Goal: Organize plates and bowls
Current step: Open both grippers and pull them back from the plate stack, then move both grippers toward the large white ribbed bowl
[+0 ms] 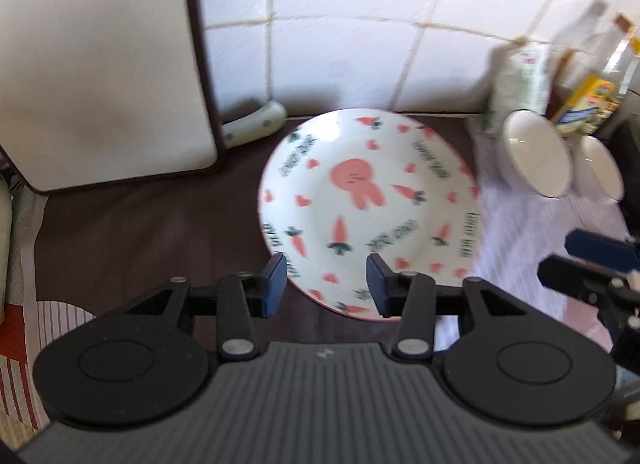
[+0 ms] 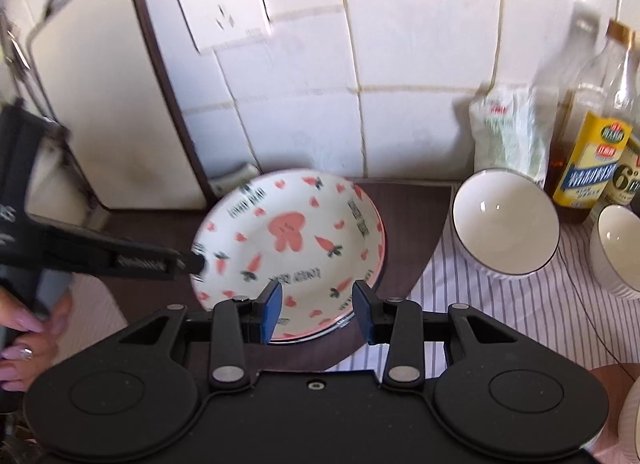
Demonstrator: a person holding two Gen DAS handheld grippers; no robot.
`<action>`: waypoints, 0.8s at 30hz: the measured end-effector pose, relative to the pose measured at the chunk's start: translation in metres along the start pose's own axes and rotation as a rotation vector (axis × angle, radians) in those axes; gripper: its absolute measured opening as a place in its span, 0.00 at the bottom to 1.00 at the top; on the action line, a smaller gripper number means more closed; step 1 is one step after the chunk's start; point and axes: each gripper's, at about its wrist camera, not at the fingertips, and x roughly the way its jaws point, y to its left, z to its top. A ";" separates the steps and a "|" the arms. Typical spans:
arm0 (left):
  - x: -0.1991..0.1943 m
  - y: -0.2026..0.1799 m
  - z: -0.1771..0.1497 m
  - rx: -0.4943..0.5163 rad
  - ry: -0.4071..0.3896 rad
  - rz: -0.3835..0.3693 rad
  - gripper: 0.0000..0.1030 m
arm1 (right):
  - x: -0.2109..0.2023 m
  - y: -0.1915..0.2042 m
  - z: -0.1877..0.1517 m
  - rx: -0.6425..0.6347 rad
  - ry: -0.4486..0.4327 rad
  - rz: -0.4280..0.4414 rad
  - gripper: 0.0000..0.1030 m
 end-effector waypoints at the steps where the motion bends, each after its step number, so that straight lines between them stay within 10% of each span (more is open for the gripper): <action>1: -0.007 -0.005 -0.001 0.015 -0.005 -0.004 0.46 | -0.009 -0.002 0.001 -0.006 -0.013 0.000 0.43; 24: -0.087 -0.142 -0.052 0.313 -0.019 -0.092 0.86 | -0.160 -0.082 -0.051 -0.036 -0.088 -0.093 0.49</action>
